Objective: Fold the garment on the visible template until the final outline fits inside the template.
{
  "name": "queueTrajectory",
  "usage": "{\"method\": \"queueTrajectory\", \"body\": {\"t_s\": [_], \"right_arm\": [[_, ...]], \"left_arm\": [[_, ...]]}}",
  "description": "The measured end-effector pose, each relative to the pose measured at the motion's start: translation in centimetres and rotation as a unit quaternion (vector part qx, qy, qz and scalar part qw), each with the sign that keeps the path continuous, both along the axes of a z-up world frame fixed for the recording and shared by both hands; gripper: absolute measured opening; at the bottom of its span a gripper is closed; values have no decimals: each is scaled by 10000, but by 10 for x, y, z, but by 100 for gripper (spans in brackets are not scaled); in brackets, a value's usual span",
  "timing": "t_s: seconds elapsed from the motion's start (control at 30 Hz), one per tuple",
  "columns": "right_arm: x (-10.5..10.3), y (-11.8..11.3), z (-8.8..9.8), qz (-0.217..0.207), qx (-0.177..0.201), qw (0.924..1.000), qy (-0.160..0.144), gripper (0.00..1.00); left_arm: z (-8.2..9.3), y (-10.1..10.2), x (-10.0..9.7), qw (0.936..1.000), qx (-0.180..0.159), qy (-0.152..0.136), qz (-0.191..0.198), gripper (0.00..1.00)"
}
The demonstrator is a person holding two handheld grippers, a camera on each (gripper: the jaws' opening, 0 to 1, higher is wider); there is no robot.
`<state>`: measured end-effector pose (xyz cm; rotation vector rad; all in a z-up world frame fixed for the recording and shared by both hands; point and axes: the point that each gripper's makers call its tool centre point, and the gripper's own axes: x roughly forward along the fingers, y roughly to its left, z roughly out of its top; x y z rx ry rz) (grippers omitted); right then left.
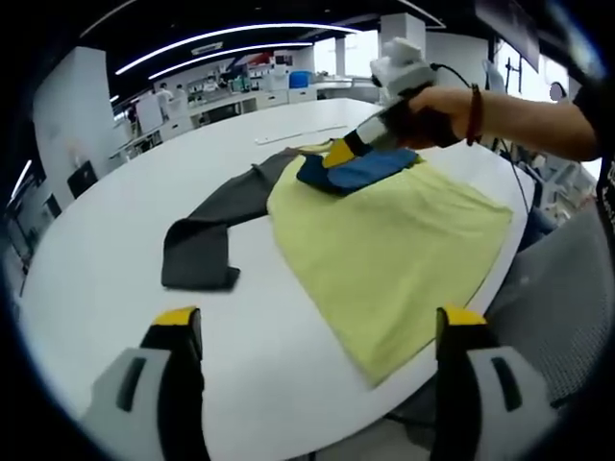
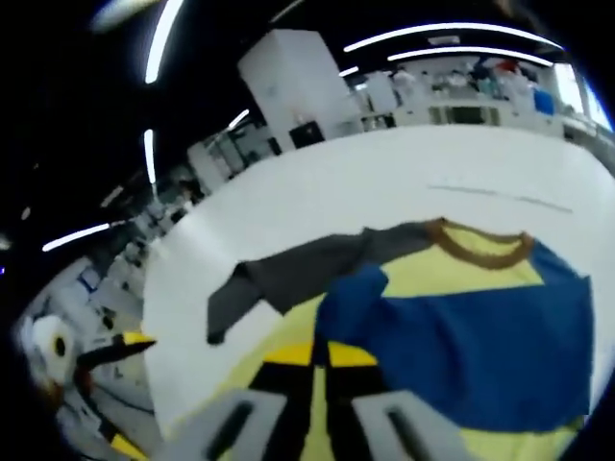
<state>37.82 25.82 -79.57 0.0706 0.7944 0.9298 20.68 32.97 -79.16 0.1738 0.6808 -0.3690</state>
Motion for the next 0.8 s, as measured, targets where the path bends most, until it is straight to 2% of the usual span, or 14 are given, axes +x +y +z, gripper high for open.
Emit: {"method": "queueTrajectory", "body": {"t_s": [0.27, 0.33, 0.43, 0.6, 0.67, 0.8], "right_arm": [[-21, 18, -12, 509, -53, 9986, 116, 0], [-24, 19, -16, 581, -144, 9982, 80, 13], [-26, 17, -18, 715, -257, 9971, -1, 24], [-14, 6, -16, 784, -501, 9948, -425, 51], [-6, -2, -13, 785, -598, 9930, -654, 58], [2, -17, -10, 731, -680, 9917, -816, 73]], "left_arm": [[-2, 5, -4, 9999, -12, 44, 98, 99], [-1, 5, -4, 9999, -3, 48, 100, 99], [-2, 5, -4, 9999, -14, 52, 102, 99], [-3, 5, -3, 9999, -3, 50, 94, 99], [-2, 5, -3, 10000, 12, 42, 85, 99], [-2, 5, -1, 10000, 14, 33, 83, 99]]}}
